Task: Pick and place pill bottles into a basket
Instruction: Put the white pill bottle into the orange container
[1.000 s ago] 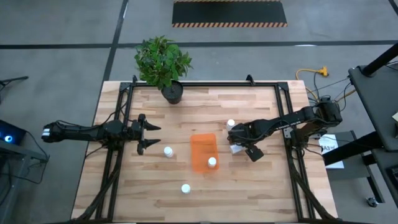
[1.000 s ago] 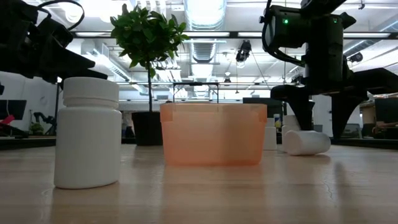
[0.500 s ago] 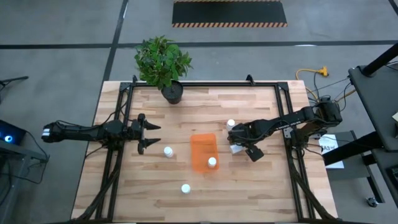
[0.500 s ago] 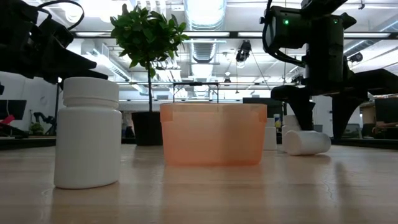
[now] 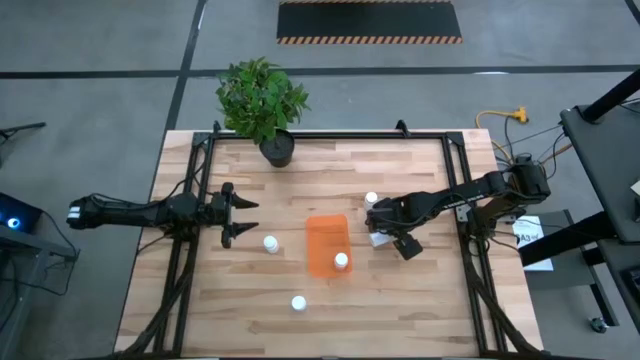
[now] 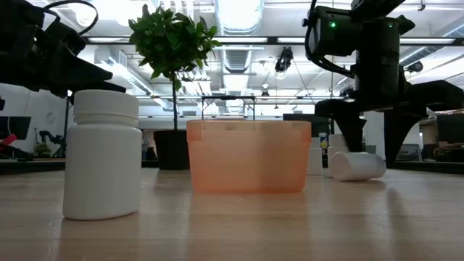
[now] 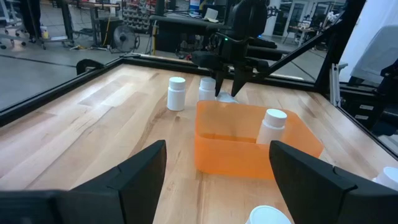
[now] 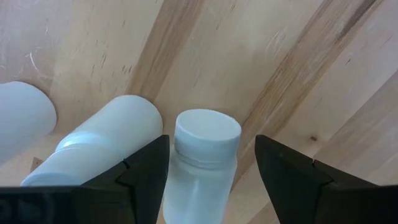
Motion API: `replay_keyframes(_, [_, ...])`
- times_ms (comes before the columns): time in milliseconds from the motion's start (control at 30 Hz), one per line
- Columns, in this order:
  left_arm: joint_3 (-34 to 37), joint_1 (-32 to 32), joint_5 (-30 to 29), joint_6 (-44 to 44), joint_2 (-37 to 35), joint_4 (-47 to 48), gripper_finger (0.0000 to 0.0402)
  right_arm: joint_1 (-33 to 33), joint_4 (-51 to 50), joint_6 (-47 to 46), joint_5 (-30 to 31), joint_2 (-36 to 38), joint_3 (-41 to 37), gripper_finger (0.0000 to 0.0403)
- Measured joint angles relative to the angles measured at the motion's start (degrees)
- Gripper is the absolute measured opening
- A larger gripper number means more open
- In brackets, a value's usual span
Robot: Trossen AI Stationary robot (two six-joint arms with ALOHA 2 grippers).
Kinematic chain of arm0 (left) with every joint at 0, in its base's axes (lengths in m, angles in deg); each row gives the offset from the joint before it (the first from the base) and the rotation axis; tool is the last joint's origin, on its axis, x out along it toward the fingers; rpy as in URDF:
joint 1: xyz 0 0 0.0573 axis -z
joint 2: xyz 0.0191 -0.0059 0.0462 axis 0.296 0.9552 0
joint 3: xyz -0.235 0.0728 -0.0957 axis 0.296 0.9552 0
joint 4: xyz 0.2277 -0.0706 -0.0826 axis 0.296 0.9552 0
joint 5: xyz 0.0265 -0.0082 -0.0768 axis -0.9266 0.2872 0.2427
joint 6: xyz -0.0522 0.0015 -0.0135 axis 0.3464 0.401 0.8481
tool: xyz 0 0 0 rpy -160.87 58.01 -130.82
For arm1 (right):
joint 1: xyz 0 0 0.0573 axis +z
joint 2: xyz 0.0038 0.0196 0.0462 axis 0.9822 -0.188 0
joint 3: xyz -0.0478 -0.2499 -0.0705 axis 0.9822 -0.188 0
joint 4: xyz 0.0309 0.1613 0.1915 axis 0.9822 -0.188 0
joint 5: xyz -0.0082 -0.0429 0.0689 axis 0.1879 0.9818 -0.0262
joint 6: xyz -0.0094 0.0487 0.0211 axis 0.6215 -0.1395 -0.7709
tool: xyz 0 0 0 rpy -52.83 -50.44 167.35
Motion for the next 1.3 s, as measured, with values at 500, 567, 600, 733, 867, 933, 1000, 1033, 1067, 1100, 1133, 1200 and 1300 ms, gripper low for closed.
replay_keyframes(500, [0.0, 0.0, 0.0, 0.0, 0.0, 0.0, 0.0267, 0.0, 2.2, 0.5, 0.0, 0.0, 0.0, 0.0226])
replay_keyframes(567, [0.0, 0.0, 0.0, 0.0, 0.0, 0.0, 0.0267, 0.0, 2.2, 0.5, 0.0, 0.0, 0.0, 0.0226])
replay_keyframes(600, [0.0, 0.0, 0.0, 0.0, 0.0, 0.0, 0.0267, 0.0, 2.2, 0.5, 0.0, 0.0, 0.0, 0.0226])
replay_keyframes(733, [0.0, 0.0, 0.0, 0.0, 0.0, 0.0, 0.0267, 0.0, 2.5, 0.6, 0.0, 0.0, 0.0, 0.0226])
replay_keyframes(867, [0.0, 0.0, 0.0, 0.0, 0.0, 0.0, 0.0267, 0.0, 3.8, 0.7, 0.0, 0.0, 0.0, 0.0226])
replay_keyframes(933, [0.0, 0.0, 0.0, 0.0, 0.0, 0.0, 0.0267, 0.0, 3.1, 1.4, 0.0, 0.0, 0.0, 0.0226])
replay_keyframes(1000, [0.0, 0.0, 0.0, 0.0, 0.0, 0.0, 0.0267, 0.0, 2.7, 4.2, 0.2, 0.0, 0.0, 0.0226])
replay_keyframes(1033, [0.0, 0.0, 0.0, 0.0, 0.0, 0.0, 0.0267, 0.0, 2.7, 5.8, 0.2, 0.0, 0.0, 0.0226])
replay_keyframes(1067, [0.0, 0.0, 0.0, 0.0, 0.0, 0.0, 0.0267, 0.0, 2.5, 7.5, 0.2, 0.0, 0.0, 0.0226])
replay_keyframes(1100, [0.0, 0.0, 0.0, 0.0, 0.0, 0.0, 0.0267, 0.0, 2.3, 8.9, 0.2, 0.0, 0.0, 0.0226])
replay_keyframes(1133, [0.0, 0.0, 0.0, 0.0, 0.0, 0.0, 0.0267, 0.0, 2.3, 10.0, 0.2, 0.0, 0.0, 0.0226])
replay_keyframes(1200, [0.0, 0.0, 0.0, 0.0, 0.0, 0.0, 0.0267, 0.0, 2.1, 11.8, 0.2, 0.0, 0.0, 0.0226])
replay_keyframes(1300, [0.0, 0.0, 0.0, 0.0, 0.0, 0.0, 0.0267, 0.0, 2.1, 12.6, 0.2, 0.0, 0.0, 0.0226])
